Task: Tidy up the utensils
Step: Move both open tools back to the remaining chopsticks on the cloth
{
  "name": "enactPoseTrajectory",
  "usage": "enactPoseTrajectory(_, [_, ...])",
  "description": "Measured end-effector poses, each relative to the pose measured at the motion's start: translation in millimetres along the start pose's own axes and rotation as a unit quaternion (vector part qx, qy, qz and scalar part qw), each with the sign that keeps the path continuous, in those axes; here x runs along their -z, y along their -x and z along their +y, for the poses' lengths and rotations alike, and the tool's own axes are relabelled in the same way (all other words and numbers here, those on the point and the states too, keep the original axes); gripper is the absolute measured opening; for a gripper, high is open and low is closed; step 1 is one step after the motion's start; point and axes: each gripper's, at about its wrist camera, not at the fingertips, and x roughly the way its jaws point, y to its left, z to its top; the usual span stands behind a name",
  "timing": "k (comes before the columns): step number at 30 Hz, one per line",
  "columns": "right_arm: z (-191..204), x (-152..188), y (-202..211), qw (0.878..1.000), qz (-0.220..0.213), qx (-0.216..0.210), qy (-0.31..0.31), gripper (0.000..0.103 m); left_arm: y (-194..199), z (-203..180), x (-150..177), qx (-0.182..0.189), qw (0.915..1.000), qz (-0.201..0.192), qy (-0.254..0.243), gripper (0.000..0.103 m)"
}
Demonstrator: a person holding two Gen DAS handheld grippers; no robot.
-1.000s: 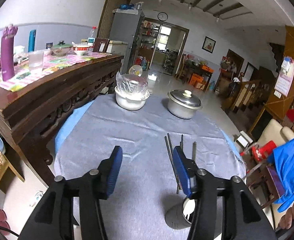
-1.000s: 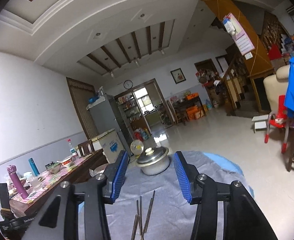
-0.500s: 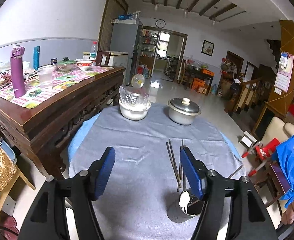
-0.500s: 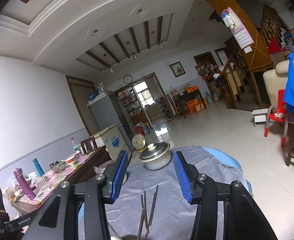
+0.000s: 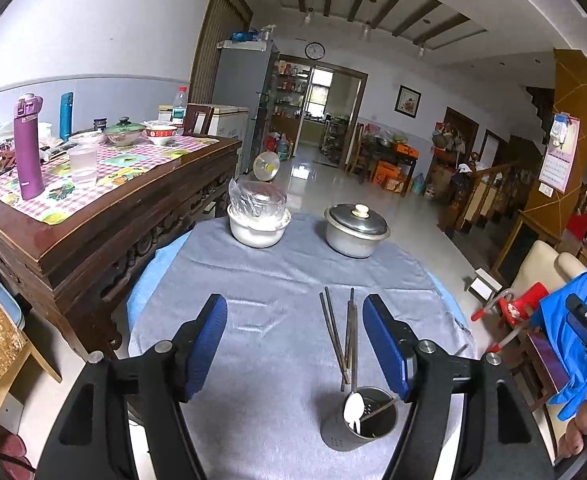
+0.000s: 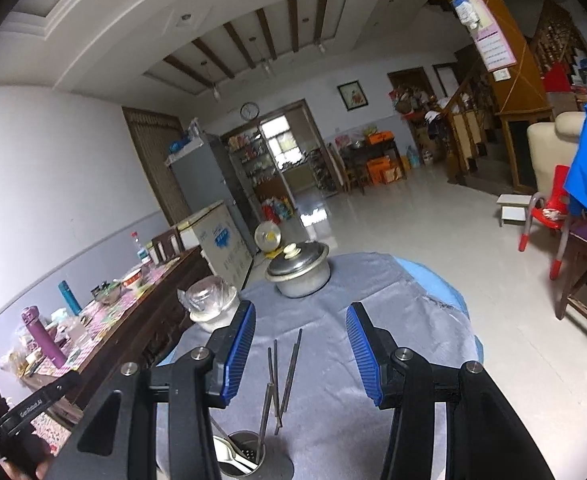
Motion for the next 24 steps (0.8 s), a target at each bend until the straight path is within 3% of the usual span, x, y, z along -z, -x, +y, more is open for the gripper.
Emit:
enactPoseTrajectory(5, [-4,-17,-43,0.999,0.047,-0.011,0.011,0.051,-19,17,-11,-0.024,0.9997,0.004,0.006,0.074])
enactPoseTrajectory(9, [-14,-21,-97,0.995,0.098,-0.012,0.016,0.051,-55,39,-15,-0.047,0.9983,0.031,0.017,0.074])
enactPoseTrajectory(18, [-48,5,-242,0.975,0.221,0.005,0.016,0.051,-182,65,-1,-0.074,0.9859,0.145,0.038,0.074])
enactPoseTrajectory(24, [-48,28,-346,0.951,0.308,-0.033,0.006,0.050,-263,44,5,-0.059,0.9766,0.205,0.024,0.074])
